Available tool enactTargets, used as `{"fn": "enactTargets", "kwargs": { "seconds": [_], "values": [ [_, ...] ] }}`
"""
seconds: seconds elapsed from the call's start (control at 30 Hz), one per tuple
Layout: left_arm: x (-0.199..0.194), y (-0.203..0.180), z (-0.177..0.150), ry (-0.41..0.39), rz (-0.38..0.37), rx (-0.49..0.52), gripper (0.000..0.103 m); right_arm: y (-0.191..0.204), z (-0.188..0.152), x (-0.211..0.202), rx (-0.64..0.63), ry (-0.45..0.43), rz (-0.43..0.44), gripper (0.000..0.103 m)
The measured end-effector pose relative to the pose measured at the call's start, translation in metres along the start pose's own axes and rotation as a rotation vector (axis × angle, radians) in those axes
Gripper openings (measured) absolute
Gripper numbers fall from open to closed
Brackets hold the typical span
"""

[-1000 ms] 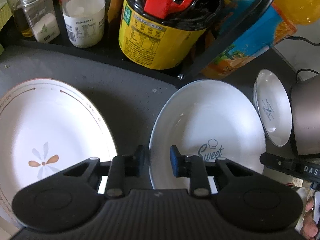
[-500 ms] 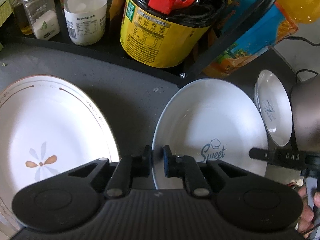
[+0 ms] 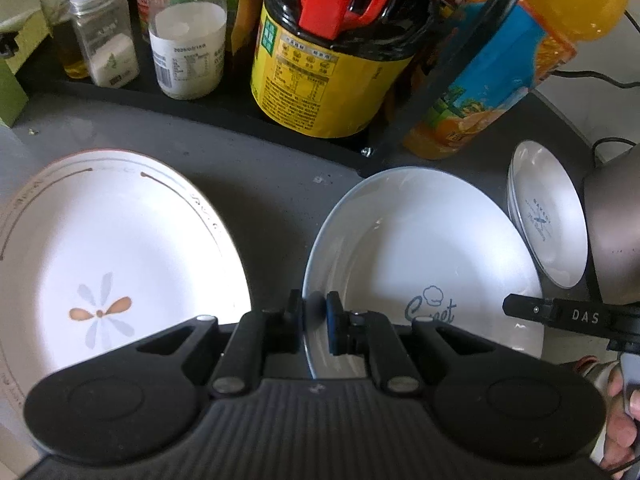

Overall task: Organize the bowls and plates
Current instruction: 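Close both grippers on the 'Sweet' plate rim, then lift the 'Sweet' plate with both grippers and carry it over the flower plate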

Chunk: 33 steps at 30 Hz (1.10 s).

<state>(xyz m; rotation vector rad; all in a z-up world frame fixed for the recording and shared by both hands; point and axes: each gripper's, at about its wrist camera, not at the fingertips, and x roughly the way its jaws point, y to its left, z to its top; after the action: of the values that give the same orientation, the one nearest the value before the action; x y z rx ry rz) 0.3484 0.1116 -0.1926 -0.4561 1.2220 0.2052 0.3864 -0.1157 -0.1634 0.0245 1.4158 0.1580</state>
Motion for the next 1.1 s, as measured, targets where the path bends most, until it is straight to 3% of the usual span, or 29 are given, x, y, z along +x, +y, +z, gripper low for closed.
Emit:
{"fn": "enactTargets", "kwargs": {
  "seconds": [0.57,1.1],
  "values": [
    [-0.045,0.017,-0.013,-0.075,0.002,-0.040,0.009,0.013,-0.020,-0.023,-0.061,-0.034,0.083,0.018],
    [-0.084,0.065,-0.022,-0.131,0.047,-0.107,0.009,0.062,-0.033,-0.031,-0.130,-0.036,0.160,0.017]
  ]
}}
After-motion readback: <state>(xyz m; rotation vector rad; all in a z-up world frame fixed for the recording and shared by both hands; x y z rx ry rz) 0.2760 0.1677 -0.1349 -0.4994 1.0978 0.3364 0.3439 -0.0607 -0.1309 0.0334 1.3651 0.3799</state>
